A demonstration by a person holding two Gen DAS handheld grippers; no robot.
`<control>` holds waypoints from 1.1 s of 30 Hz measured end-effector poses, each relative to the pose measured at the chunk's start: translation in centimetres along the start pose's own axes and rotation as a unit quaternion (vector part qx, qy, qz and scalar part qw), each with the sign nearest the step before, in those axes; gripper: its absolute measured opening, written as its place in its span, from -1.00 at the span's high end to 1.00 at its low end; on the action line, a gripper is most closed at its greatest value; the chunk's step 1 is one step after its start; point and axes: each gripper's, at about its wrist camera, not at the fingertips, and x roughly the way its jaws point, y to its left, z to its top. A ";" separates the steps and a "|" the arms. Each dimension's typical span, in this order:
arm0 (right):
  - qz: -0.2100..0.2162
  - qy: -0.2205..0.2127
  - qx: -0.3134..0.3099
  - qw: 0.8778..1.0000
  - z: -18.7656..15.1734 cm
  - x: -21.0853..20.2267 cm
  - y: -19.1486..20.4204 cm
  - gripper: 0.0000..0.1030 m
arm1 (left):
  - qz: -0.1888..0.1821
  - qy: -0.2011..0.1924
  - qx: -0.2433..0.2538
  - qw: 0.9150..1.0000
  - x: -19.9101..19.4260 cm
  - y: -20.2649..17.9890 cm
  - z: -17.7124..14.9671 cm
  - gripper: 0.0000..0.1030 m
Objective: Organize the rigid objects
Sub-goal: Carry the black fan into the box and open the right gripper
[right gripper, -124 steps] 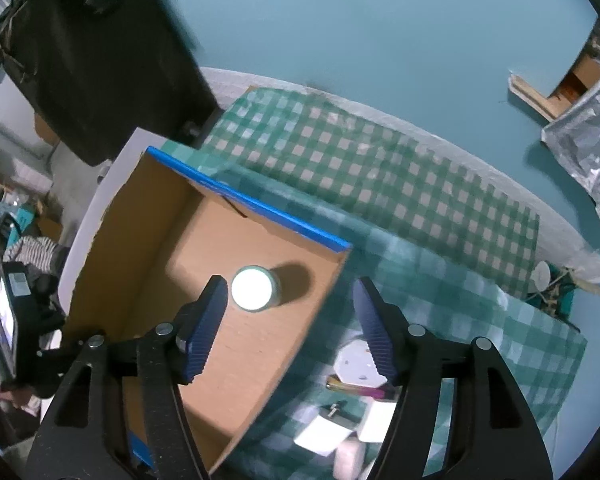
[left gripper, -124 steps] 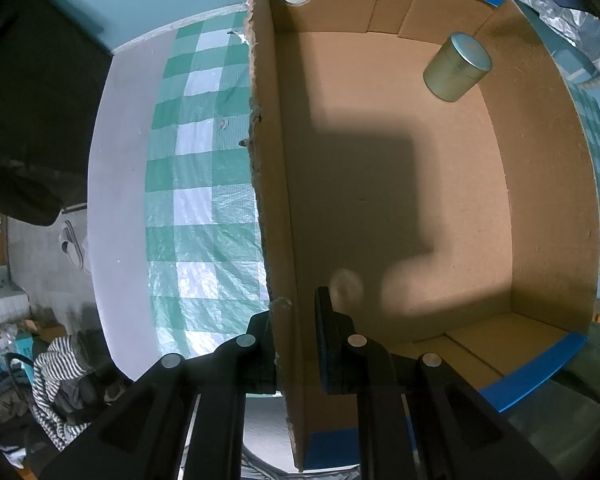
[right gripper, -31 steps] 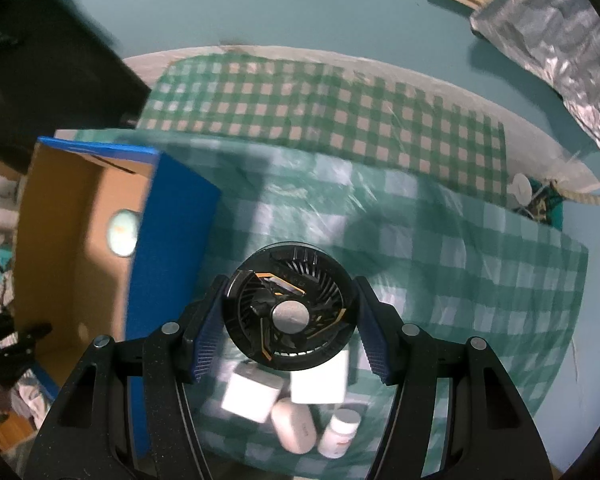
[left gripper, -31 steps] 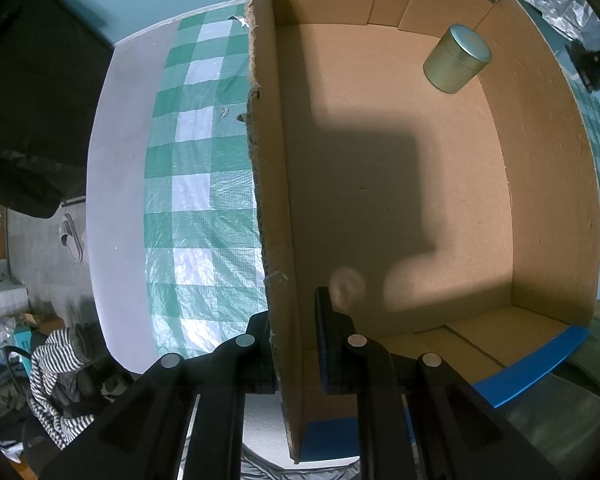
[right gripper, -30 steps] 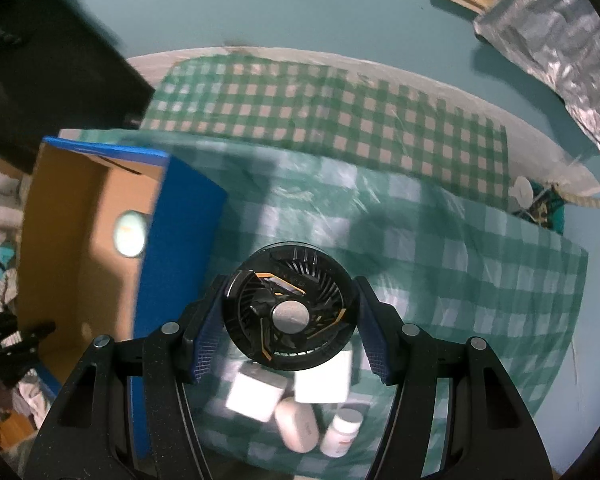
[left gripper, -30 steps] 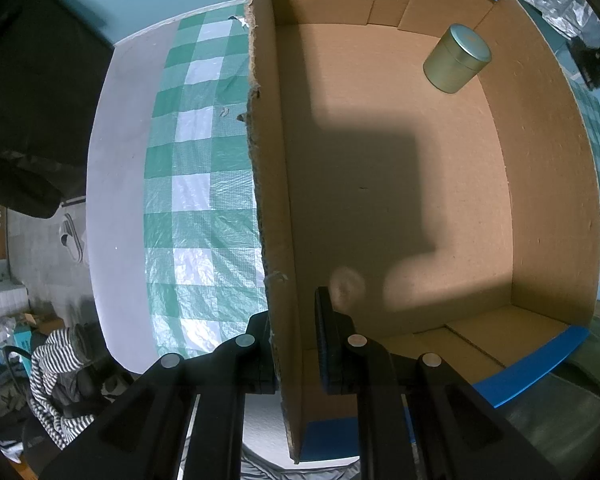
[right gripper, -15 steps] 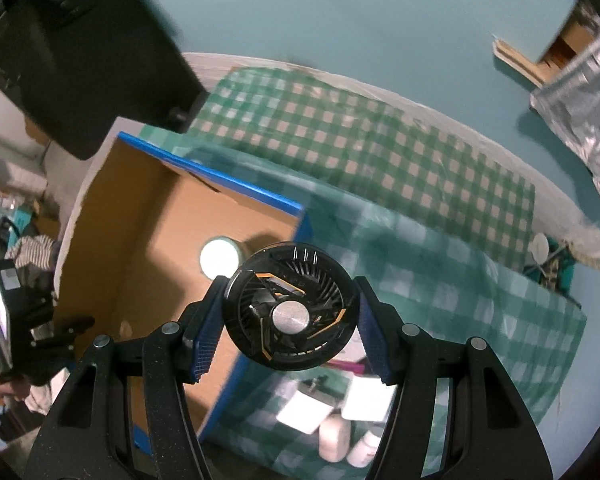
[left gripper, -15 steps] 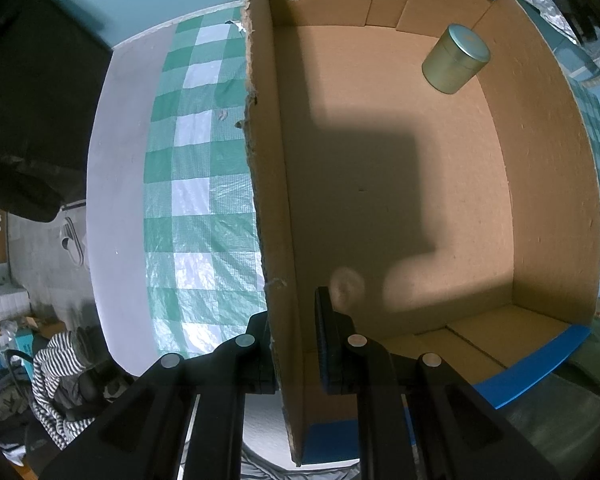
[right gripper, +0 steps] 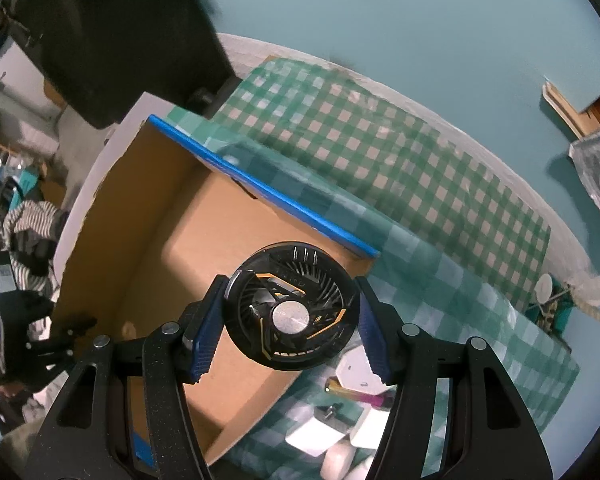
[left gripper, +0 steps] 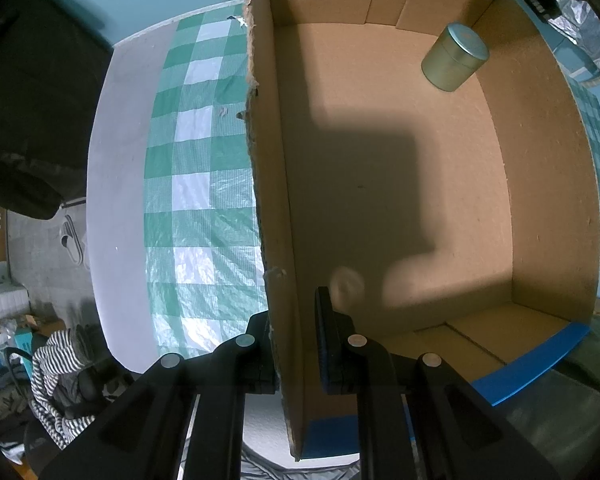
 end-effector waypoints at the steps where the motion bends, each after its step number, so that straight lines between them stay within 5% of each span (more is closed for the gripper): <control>1: 0.000 0.001 -0.002 1.000 0.1 0.1 0.2 -0.20 | 0.001 0.000 0.000 1.000 0.0 0.0 0.0 0.74; 19: 0.002 0.030 -0.027 0.999 0.9 3.5 0.3 -0.20 | -0.001 0.003 -0.003 1.000 0.3 0.5 -0.2 0.74; 33: -0.002 -0.005 -0.011 1.000 0.8 1.2 -0.3 -0.24 | -0.001 0.004 0.002 1.000 0.5 0.5 -0.4 0.75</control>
